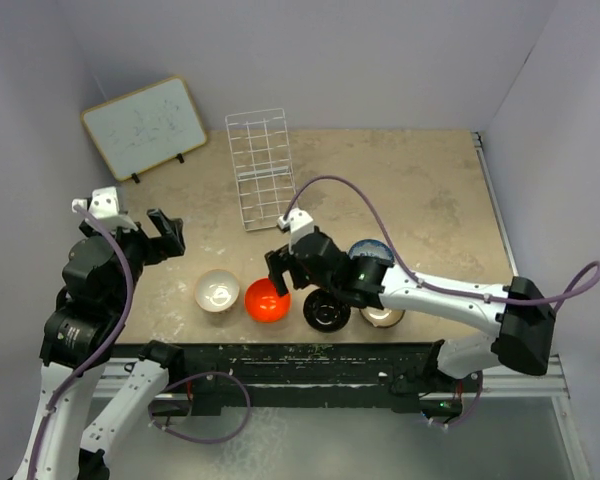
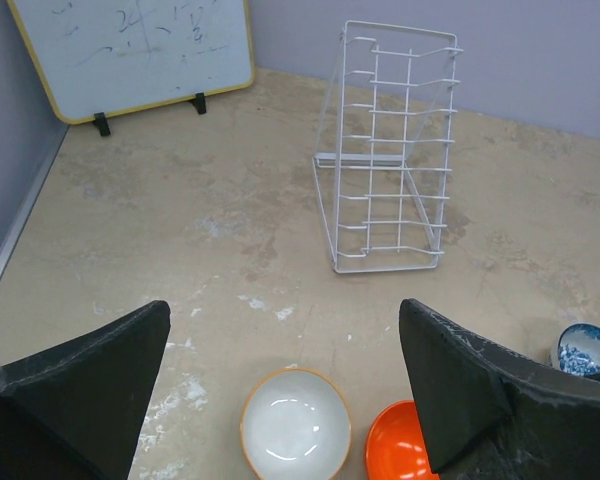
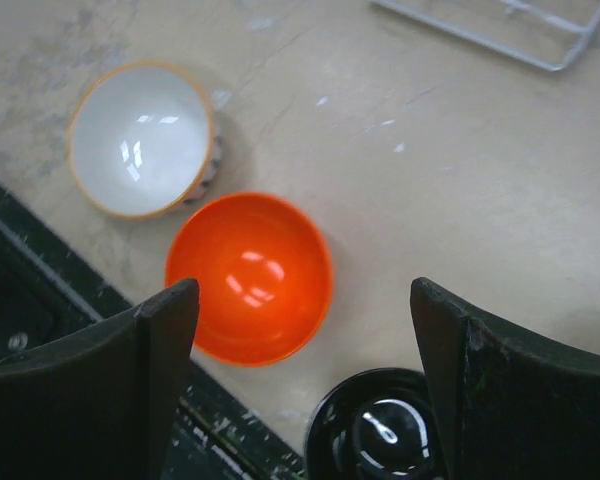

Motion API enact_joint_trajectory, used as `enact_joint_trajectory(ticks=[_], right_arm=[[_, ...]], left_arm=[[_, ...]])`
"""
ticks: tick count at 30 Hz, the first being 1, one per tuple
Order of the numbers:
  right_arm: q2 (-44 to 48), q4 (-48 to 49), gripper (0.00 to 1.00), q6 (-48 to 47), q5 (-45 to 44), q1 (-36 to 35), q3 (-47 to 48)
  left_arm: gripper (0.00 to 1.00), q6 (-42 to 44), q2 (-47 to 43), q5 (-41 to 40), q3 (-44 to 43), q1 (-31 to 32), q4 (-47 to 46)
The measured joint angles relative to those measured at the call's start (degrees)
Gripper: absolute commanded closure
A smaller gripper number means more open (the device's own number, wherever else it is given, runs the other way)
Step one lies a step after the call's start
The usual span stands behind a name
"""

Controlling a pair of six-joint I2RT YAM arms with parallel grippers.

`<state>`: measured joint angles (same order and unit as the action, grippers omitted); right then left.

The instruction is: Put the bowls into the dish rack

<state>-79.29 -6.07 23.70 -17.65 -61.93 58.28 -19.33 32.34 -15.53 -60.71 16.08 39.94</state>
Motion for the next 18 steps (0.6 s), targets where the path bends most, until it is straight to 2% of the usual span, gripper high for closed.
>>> enact_joint_trajectory(ticks=[3,9,12,16,18], right_arm=[[-1.73,0.04,0.15,-0.09,0.11,-5.31,0.11],[-10.82,-1.07,0.28,-1.81,0.00,-15.15,4.94],[-14.93,-2.05,0.30,-2.45,-1.03,-16.20,7.52],[-19.19,-4.50,0.46,-3.61,-3.23,-15.93,10.80],[-20.72,-5.44,0.50,-4.15,-3.89,-15.78,12.02]], left_arm=[[0.01,0.55,-0.50,-0.76,-0.28,0.00,1.07],[0.01,0.92,-0.55,-1.22,-0.37,0.00,1.55],[0.01,0.90,-0.46,-1.16,-0.35,0.00,1.60],[0.01,0.90,-0.48,-1.16,-0.35,0.00,1.75],[0.01,0.92,-0.50,-1.18,-0.35,0.00,1.84]])
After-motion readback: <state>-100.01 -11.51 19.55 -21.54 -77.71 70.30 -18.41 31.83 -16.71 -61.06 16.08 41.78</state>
